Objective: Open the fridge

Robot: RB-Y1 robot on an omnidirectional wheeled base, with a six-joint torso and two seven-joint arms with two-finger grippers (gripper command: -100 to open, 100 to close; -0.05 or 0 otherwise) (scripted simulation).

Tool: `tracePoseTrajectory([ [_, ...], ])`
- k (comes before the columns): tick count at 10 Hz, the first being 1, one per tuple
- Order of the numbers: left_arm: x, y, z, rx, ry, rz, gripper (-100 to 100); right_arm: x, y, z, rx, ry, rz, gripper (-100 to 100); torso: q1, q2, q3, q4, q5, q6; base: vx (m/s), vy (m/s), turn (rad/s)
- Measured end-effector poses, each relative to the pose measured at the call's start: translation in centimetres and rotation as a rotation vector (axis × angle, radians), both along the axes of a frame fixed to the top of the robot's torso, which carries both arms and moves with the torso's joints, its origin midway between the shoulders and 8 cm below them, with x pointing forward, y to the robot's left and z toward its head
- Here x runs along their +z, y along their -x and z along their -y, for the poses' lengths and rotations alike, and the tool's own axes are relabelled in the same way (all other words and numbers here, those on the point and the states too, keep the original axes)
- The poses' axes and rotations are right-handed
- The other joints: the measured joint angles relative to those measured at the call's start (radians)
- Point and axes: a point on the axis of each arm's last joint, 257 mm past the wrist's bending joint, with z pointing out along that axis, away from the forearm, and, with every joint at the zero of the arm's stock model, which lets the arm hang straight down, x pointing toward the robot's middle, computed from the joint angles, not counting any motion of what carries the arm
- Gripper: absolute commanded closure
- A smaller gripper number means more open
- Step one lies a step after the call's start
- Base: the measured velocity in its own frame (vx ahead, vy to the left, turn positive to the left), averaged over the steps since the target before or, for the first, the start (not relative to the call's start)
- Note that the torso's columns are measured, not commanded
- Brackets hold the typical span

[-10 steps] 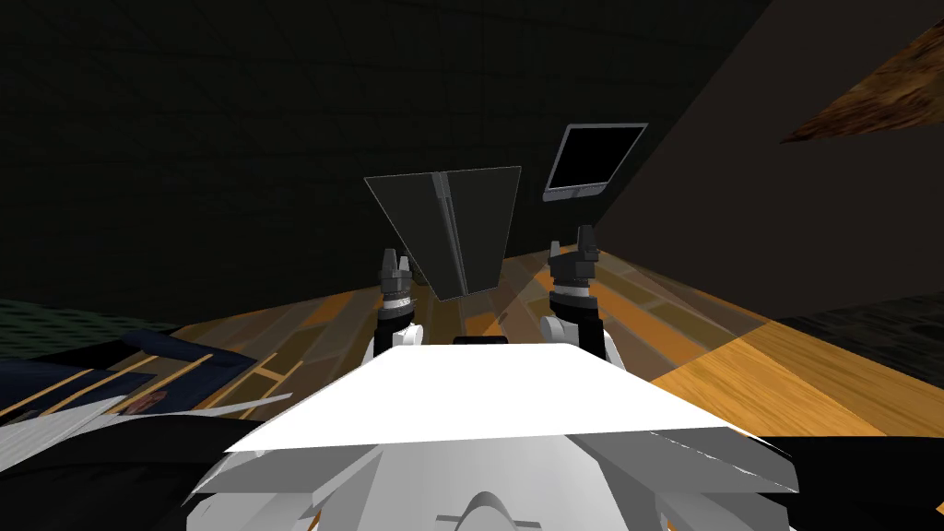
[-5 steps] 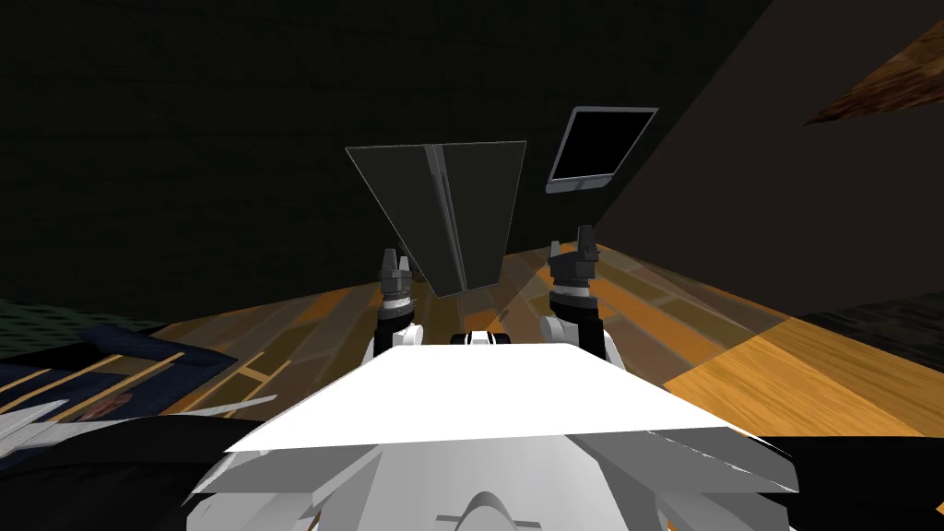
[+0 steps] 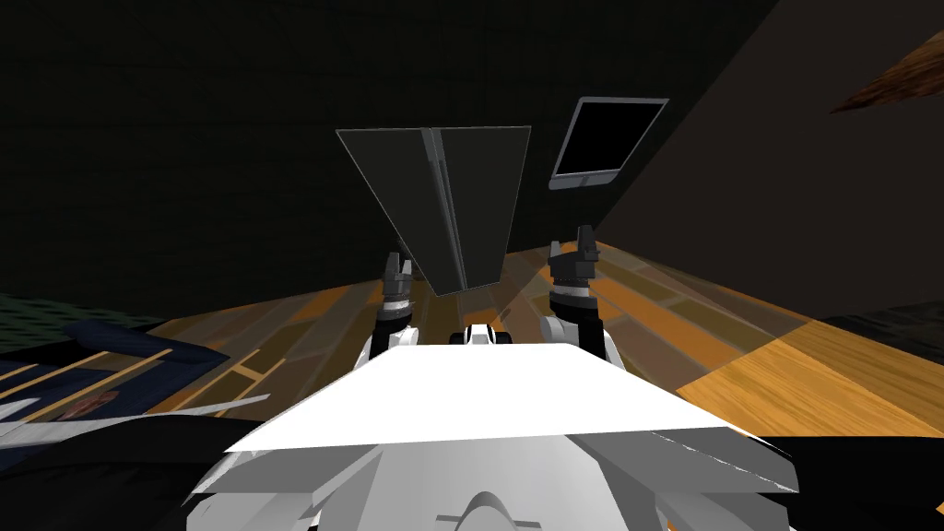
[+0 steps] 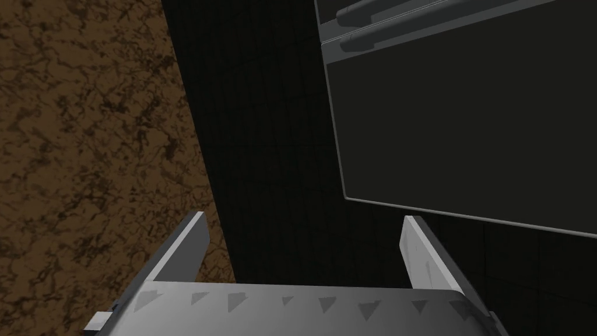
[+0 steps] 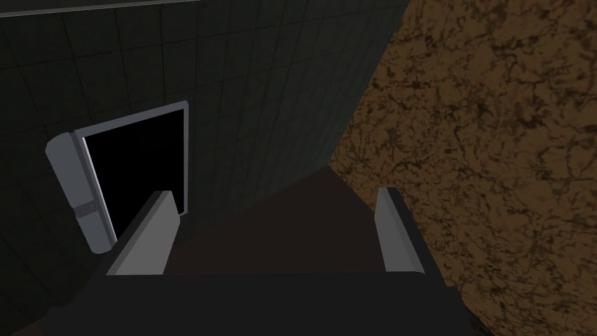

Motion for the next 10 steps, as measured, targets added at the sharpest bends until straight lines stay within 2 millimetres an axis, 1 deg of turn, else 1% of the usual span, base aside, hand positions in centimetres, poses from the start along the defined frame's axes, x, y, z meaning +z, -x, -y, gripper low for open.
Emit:
tracePoseTrajectory([
  [2,-0.9,-0.3,-0.4,-0.023,-0.017,-0.023,-100,0.0,0.0,0.0,0.000,0.000,0.000,0,0.000,0.002,0.001,0.001,0.000,0.000,0.027,-0.012,0.032],
  [7,-3.7,-1.0,-2.0,-0.086,-0.057,-0.097,-100,0.0,0.0,0.0,0.000,0.000,0.000,0,0.000,0.001,0.001,0.001,0.000,0.000,0.028,-0.007,0.024],
  [10,-4.8,-1.3,-3.2,-0.116,-0.084,-0.136,-100,0.0,0.0,0.0,0.000,0.000,0.000,0,0.000,0.001,0.000,0.001,0.000,0.000,0.024,-0.006,0.018],
])
